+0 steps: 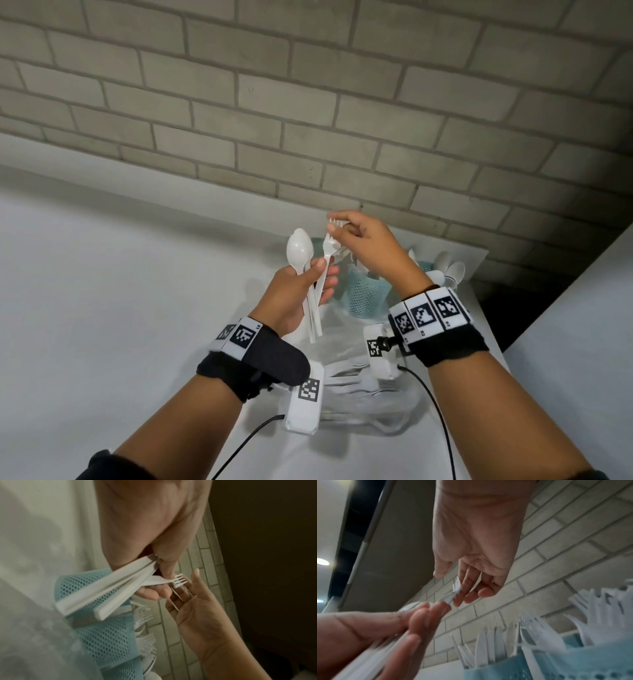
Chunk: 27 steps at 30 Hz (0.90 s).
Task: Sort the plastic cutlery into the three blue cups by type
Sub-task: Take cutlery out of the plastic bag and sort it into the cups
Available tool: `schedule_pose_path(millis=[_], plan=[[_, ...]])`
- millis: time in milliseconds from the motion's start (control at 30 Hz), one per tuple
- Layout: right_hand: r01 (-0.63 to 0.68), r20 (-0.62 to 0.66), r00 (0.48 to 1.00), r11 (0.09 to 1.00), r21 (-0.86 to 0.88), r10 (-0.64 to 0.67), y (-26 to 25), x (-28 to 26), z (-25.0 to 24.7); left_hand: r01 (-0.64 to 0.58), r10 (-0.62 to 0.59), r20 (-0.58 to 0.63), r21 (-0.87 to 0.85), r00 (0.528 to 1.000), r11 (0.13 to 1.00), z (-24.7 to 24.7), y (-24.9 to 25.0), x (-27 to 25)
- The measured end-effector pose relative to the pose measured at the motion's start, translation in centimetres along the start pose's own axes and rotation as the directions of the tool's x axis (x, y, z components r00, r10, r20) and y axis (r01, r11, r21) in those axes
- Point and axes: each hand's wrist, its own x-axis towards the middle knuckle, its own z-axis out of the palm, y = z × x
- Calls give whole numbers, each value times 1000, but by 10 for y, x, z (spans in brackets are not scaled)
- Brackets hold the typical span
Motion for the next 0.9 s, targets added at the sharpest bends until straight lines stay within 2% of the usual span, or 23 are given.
schedule_pose_path(millis=[33, 100, 200, 267, 333, 400, 433, 467, 500, 567, 633, 700, 767, 800, 867, 900], plan=[[11, 12, 1000, 1000, -11, -11, 0, -2, -6, 6, -7, 34, 14, 999, 1000, 6, 0, 2], [17, -52, 998, 999, -29, -18, 2, -4, -22, 28, -32, 106, 42, 994, 999, 19, -1, 6], [-22, -267, 964, 999, -26, 14, 5, -7, -48, 61, -74, 151, 92, 986, 994, 35, -8, 11], [6, -480, 877, 999, 35, 12, 6, -7, -67, 76, -99, 149, 156, 984, 985, 42, -12, 15], [58, -659, 752, 996, 69, 2, 9, -6, -83, 73, -109, 150, 230, 983, 971, 47, -16, 17], [94, -759, 650, 995, 41, -30, 15, -7, -90, 74, -117, 142, 281, 983, 957, 53, -19, 19], [94, -780, 624, 996, -1, -60, 19, -9, -89, 79, -124, 132, 299, 984, 951, 56, -20, 19], [79, -779, 621, 996, -48, -87, 23, -11, -85, 81, -125, 120, 322, 985, 943, 59, -21, 20], [51, -758, 643, 994, -98, -108, 28, -13, -79, 76, -122, 110, 350, 986, 934, 61, -22, 21], [-53, -684, 718, 970, -236, -127, 44, -17, -63, 60, -115, 114, 404, 987, 913, 64, -25, 23], [-163, -584, 801, 891, -424, -131, 66, -19, -48, 60, -127, 118, 454, 985, 889, 65, -27, 23], [-277, -470, 883, 805, -525, -2, 83, -21, -37, 72, -148, 114, 500, 982, 863, 65, -29, 23], [-362, -371, 914, 743, -563, 163, 89, -24, -31, 103, -191, 128, 499, 973, 860, 64, -30, 22], [-374, -336, 919, 722, -582, 205, 86, -27, -30, 130, -218, 138, 470, 966, 873, 63, -30, 22], [-379, -338, 919, 696, -610, 205, 75, -31, -30, 208, -276, 149, 359, 949, 910, 61, -29, 21], [-375, -368, 914, 711, -595, 174, 69, -33, -32, 239, -295, 151, 306, 943, 921, 59, -28, 21]])
